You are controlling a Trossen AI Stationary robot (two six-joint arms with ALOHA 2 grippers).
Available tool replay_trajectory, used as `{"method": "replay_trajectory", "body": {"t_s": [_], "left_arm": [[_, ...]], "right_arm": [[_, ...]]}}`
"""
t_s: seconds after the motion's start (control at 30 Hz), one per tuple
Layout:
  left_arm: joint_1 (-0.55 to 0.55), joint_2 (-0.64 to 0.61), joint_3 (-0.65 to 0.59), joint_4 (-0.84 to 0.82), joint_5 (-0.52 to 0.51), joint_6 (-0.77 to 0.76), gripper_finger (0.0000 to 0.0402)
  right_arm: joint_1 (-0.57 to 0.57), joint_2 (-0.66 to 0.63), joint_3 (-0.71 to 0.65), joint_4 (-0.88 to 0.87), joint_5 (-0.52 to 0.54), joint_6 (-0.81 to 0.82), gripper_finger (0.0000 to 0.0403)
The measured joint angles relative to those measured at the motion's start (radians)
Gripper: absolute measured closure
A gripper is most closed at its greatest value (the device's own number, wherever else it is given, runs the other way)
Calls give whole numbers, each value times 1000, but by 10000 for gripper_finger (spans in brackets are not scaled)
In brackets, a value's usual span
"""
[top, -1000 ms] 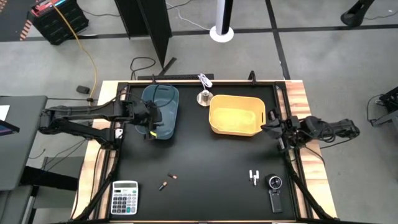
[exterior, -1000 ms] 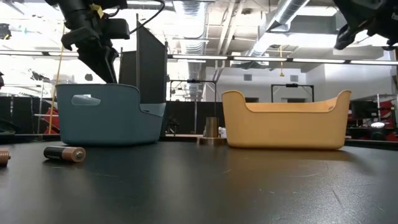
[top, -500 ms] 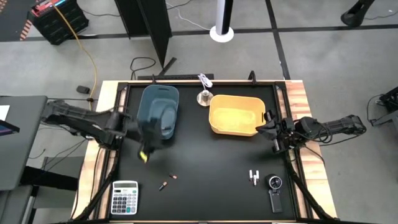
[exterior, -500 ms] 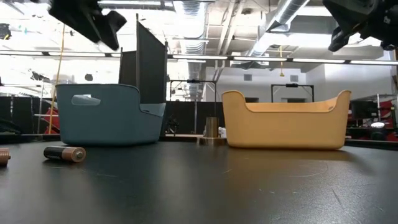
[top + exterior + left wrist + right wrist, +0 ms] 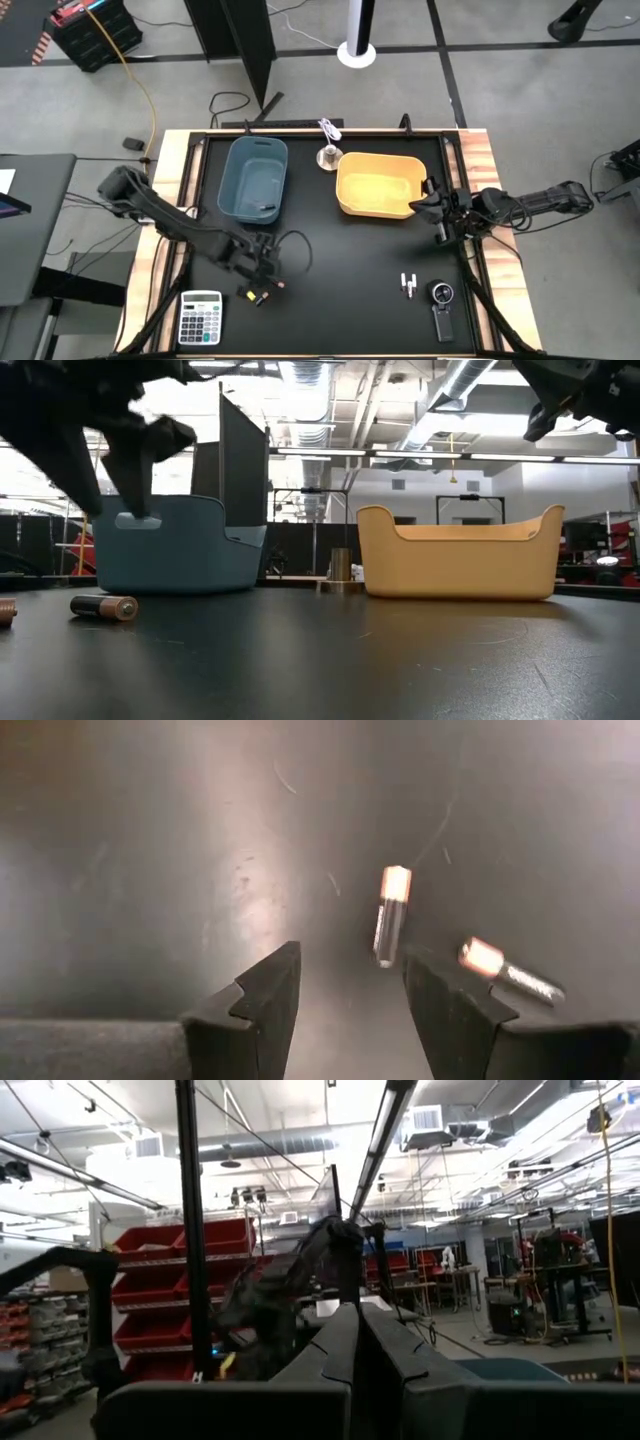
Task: Sort batteries
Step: Put the top black battery into the blue bin
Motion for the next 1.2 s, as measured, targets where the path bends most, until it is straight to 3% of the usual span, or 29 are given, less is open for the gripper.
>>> {"method": "replay_trajectory", "body": {"t_s": [0.6, 0.73, 0.93, 1.2], "left_arm": [[-8, 264, 7, 146, 63, -2, 235], [-8, 279, 7, 150, 56, 2, 268], [-9, 282, 6, 150, 44, 9, 361], [-7, 282, 4, 151, 26, 17, 365]], "right_arm": [[0, 0, 0, -2, 5, 27, 369], [0, 0, 0, -3, 6, 27, 369], [0, 0, 0, -4, 6, 27, 369], [0, 0, 0, -4, 6, 27, 369]]}}
